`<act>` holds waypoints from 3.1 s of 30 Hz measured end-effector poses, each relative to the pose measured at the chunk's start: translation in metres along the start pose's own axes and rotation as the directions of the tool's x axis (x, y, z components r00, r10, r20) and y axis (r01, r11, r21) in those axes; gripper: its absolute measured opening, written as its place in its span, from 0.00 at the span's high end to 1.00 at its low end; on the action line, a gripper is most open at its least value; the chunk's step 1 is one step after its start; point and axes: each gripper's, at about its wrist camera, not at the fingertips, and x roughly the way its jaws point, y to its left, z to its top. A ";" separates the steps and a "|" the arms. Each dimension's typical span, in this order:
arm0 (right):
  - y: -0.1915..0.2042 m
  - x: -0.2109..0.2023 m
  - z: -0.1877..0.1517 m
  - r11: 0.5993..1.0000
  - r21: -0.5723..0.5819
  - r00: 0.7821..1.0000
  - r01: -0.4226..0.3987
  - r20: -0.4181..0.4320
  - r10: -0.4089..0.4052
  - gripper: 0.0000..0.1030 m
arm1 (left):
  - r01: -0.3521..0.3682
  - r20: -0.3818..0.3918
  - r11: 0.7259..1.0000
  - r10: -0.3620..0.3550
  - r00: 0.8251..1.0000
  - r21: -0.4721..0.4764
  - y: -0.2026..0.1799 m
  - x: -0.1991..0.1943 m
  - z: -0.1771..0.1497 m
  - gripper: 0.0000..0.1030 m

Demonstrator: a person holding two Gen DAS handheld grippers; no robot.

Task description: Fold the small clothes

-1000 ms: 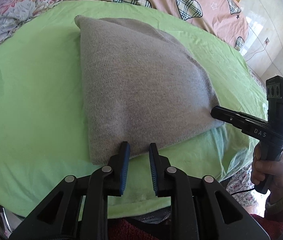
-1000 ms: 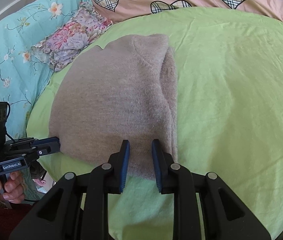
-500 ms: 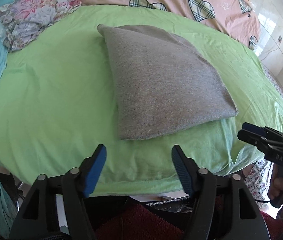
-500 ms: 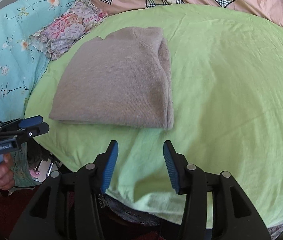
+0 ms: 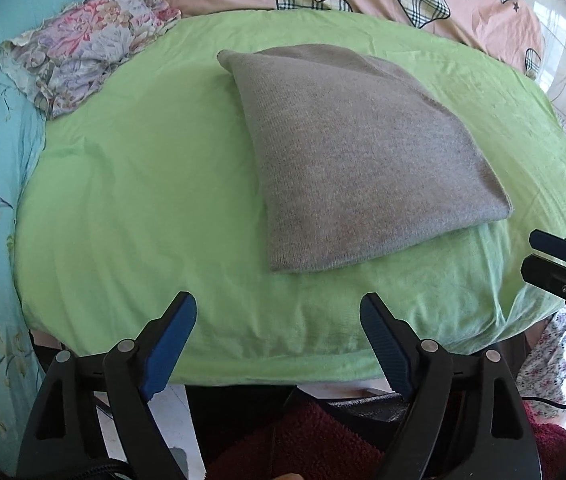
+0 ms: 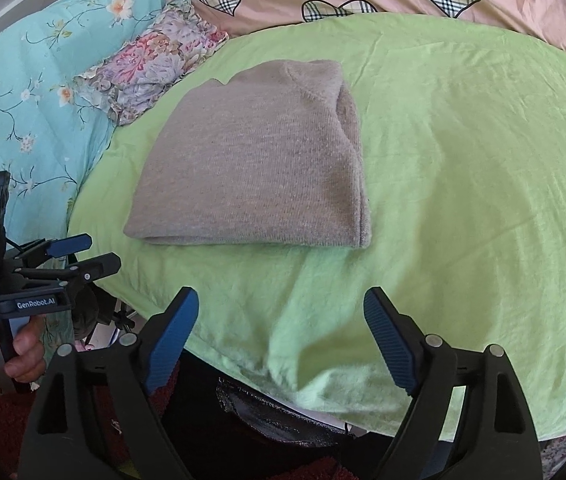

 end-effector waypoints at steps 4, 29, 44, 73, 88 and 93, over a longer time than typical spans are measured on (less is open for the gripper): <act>0.001 0.007 0.009 1.000 -0.019 1.000 -0.002 0.013 0.002 0.15 | -0.055 0.043 0.998 0.054 0.998 0.017 -0.004 -0.001 0.009 0.18; 0.000 0.042 0.091 0.997 -0.072 1.000 -0.025 -0.017 0.024 0.08 | -0.097 0.038 0.994 0.096 0.995 0.047 -0.010 0.024 0.077 0.11; 0.002 0.053 0.103 0.997 -0.059 0.999 -0.041 -0.032 0.039 0.07 | -0.100 0.031 0.995 0.100 0.995 0.006 -0.005 0.030 0.087 0.10; 0.000 0.053 0.111 0.998 -0.050 0.999 -0.042 -0.011 0.041 0.07 | -0.081 0.057 0.997 0.080 0.995 0.009 -0.013 0.027 0.091 0.09; 0.000 0.053 0.111 0.998 -0.049 0.999 -0.043 -0.010 0.043 0.07 | -0.075 0.059 0.997 0.074 0.995 0.019 -0.013 0.026 0.091 0.09; 0.001 0.052 0.111 0.998 -0.049 0.999 -0.043 -0.010 0.043 0.07 | -0.072 0.060 0.997 0.071 0.996 0.024 -0.014 0.026 0.091 0.09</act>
